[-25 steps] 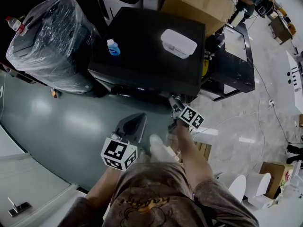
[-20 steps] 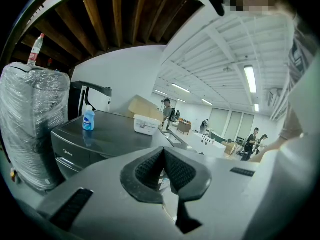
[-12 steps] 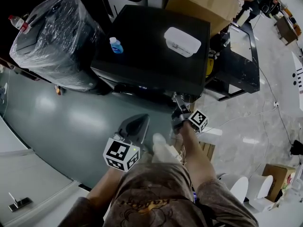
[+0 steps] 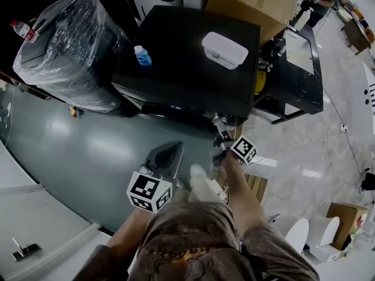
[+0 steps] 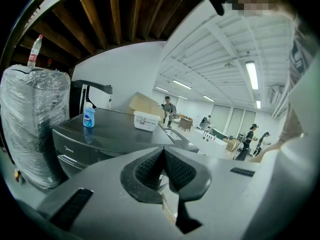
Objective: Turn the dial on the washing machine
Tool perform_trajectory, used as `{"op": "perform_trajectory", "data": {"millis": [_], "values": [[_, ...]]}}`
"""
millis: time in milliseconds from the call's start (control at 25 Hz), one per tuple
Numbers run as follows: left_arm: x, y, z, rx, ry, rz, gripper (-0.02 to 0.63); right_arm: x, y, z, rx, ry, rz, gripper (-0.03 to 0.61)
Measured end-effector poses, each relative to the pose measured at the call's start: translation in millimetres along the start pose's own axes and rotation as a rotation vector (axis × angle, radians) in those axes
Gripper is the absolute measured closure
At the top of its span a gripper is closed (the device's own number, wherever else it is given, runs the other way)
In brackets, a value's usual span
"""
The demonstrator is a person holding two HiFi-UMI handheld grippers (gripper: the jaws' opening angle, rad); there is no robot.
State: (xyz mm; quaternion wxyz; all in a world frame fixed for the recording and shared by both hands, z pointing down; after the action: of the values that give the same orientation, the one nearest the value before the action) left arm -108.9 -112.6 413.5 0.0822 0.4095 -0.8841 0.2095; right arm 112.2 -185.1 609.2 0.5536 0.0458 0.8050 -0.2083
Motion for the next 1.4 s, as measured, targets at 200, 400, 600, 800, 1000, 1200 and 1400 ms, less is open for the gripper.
{"op": "perform_trajectory", "data": {"millis": [200, 400, 600, 800, 1000, 1200, 1400], "values": [[-2, 1, 1, -0.010, 0.009, -0.001, 0.616, 17, 7, 3, 0.031, 0.356, -0.168, 0.302], [-4, 2, 2, -0.020, 0.007, -0.001, 0.615, 23, 2, -1, 0.073, 0.588, -0.320, 0.302], [-4, 6, 3, -0.029, 0.009, 0.007, 0.615, 27, -1, -1, 0.077, 0.720, -0.451, 0.302], [-2, 9, 5, -0.034, 0.012, 0.013, 0.615, 28, -4, -3, 0.084, 0.740, -0.497, 0.302], [-3, 10, 5, -0.036, 0.009, 0.013, 0.617, 28, -3, -1, 0.098, 0.635, -0.466, 0.311], [-3, 8, 5, -0.034, 0.009, 0.007, 0.617, 23, -2, 2, 0.088, 0.493, -0.368, 0.313], [-3, 7, 4, -0.020, 0.006, 0.001, 0.617, 13, 0, 2, 0.046, 0.251, -0.203, 0.313]]}}
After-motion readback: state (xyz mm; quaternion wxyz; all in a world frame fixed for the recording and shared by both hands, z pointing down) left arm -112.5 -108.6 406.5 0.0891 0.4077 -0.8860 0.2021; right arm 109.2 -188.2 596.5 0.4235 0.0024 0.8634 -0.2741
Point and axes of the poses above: the fingertips, and each gripper's own axes: y backward along the fingers, x to its left, z out of its top, the point moved 5 cm from there along y, backward along the fingers, and after that the axes turned 5 degrees about -z, right-handed, at the moved point
